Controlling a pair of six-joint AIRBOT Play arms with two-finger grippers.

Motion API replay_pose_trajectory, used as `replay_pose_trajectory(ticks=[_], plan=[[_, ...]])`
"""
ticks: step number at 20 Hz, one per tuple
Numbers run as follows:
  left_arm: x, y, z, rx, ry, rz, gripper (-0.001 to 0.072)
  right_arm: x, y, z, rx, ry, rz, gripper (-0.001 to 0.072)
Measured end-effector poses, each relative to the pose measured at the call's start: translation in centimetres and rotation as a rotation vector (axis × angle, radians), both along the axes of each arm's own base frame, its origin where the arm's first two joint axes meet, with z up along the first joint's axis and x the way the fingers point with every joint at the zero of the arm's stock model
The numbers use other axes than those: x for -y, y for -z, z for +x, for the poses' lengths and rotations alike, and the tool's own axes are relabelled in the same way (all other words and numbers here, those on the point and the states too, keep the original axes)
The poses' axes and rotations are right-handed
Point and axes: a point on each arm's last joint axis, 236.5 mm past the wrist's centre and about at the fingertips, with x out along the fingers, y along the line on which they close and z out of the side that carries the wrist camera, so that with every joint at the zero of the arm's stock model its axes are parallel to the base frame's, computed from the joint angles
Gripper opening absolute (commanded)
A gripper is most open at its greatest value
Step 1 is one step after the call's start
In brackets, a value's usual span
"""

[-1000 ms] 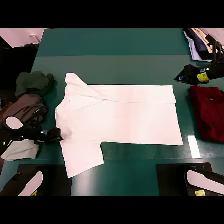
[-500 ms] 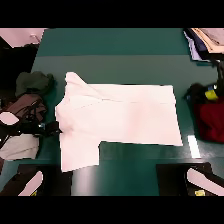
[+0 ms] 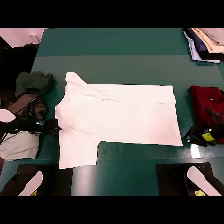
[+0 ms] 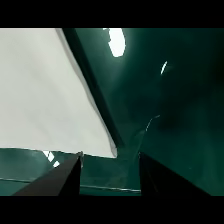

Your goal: Fold the shirts.

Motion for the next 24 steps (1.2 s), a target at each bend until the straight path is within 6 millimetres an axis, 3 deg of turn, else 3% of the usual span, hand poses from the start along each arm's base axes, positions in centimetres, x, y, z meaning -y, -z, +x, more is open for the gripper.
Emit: replay_pose_trajectory(ticks=[6,17,18,19,20,24], plan=[[0.0,0.0,0.0,0.005,0.009,0.002,0.0023,-1.0,1.1,-0.4,0.010,0.029,0.035,0.0321],[0.0,0.0,0.0,0.005,0.012,0.002,0.0024,-2.5,1.4,0.2,0.020,-0.003,0.068,0.0304],[0.1,0.0,-0.1,0.002,0.014,0.001,0.0024,-2.9,1.6,0.1,0.009,-0.020,0.076,0.0248],[0.1,0.0,-0.1,0.000,0.015,0.000,0.0023,-3.1,1.8,0.0,-0.003,-0.039,0.079,0.0060],[0.1,0.0,-0.2,-0.003,0.017,-0.001,0.0023,-3.3,2.0,-0.1,-0.013,-0.054,0.080,0.0016],[0.1,-0.5,0.0,0.003,0.024,-0.002,0.0023,-2.7,1.5,1.3,0.027,-0.092,0.037,0.0014]])
